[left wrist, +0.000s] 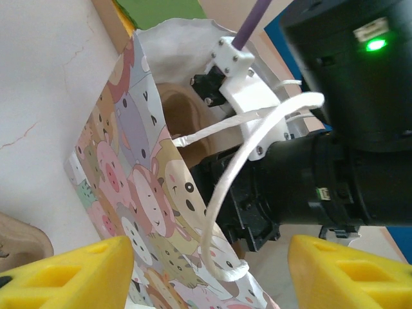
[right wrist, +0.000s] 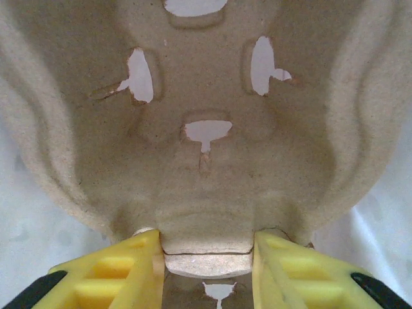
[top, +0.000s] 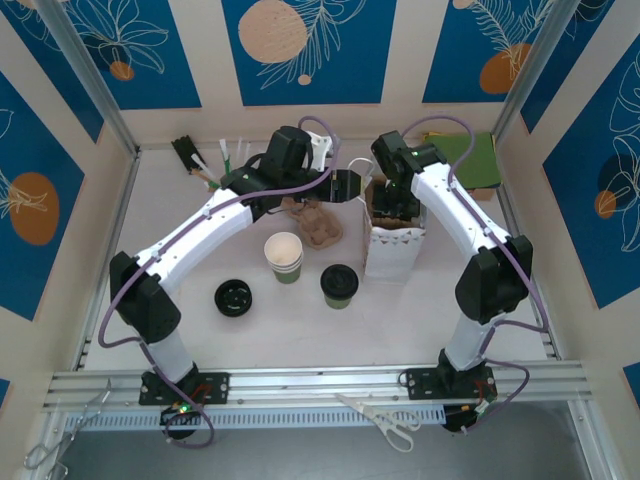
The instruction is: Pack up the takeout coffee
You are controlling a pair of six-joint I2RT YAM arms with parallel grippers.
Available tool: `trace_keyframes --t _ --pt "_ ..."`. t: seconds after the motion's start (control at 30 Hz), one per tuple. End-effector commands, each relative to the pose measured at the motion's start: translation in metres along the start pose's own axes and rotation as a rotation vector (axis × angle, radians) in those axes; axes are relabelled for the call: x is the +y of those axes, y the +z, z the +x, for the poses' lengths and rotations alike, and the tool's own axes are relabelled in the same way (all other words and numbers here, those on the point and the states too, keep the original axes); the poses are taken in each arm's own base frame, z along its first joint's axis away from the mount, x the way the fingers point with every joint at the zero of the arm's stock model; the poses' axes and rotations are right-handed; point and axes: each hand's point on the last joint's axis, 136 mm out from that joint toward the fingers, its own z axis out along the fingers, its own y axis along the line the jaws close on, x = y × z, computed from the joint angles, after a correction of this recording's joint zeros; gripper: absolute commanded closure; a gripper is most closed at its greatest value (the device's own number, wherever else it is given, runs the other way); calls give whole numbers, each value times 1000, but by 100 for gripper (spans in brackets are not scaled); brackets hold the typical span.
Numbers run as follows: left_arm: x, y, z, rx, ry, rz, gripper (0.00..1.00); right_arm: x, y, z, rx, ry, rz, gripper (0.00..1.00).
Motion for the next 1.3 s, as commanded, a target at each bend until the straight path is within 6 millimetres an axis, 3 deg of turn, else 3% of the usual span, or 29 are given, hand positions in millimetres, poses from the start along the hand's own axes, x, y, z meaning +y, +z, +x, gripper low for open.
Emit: trace_keyframes --t 0.0,0.37,0.8,1.27 --pt "-14 -3 -7 -12 44 28 34 5 13 5 48 -14 -30 64" --pt "-10 -17 -10 -26 62 -31 20 4 40 8 100 -14 -18 64" --pt "-14 -28 -12 -42 57 -40 12 0 59 17 148 -2 -10 64" --pt "-14 -30 -9 -39 40 -32 10 -1 50 14 128 1 -16 64"
